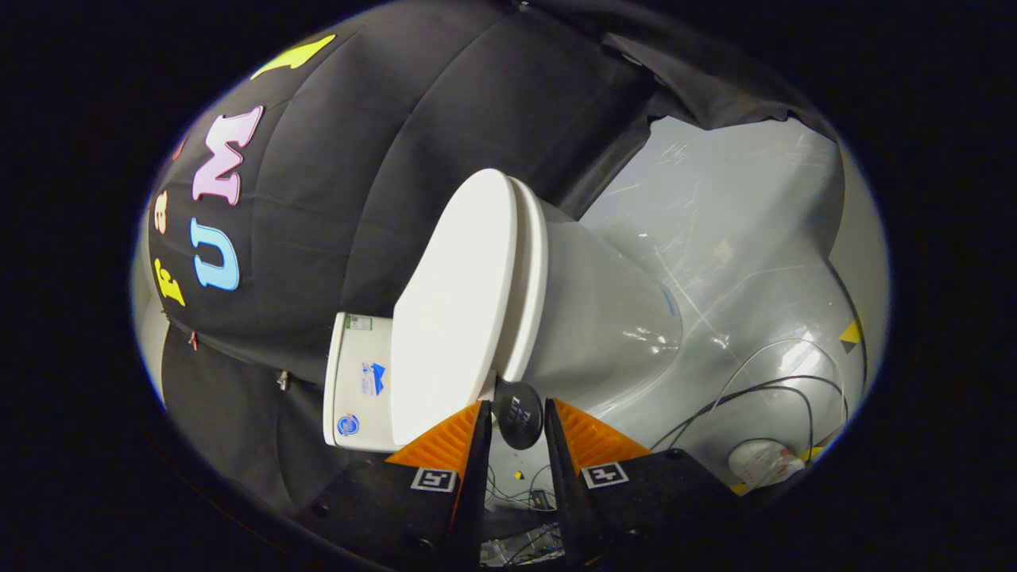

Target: Open the toilet lid.

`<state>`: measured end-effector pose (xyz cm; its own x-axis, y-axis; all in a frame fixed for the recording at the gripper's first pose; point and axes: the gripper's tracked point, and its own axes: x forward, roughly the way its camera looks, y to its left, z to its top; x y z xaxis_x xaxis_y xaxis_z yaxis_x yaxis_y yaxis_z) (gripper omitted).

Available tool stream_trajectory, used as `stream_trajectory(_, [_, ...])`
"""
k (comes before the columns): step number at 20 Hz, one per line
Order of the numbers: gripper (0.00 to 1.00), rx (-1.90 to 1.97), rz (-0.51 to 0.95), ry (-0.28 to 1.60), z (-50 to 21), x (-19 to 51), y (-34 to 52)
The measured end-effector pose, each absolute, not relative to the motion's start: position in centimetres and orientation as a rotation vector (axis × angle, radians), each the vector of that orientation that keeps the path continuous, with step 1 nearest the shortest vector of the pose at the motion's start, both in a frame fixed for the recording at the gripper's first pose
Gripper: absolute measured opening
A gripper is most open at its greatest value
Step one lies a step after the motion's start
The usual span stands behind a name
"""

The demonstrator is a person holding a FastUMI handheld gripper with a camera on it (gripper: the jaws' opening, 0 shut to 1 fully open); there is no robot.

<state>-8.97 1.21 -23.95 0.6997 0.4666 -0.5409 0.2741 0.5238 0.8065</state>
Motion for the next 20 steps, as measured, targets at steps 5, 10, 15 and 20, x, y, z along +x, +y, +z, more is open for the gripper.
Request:
stream_trajectory(5, [0.26, 1.076, 0.102, 0.84, -24.6, -9.1, 0.4])
stream_trajectory(10, [0.18, 1.111, 0.115, 0.819, -24.7, -9.1, 0.7])
stream_trajectory(15, [0.05, 1.127, 0.098, 0.816, -24.3, -8.9, 0.4])
stream_trajectory(20, [0.05, 1.086, 0.09, 0.808, -22.5, -9.0, 0.4])
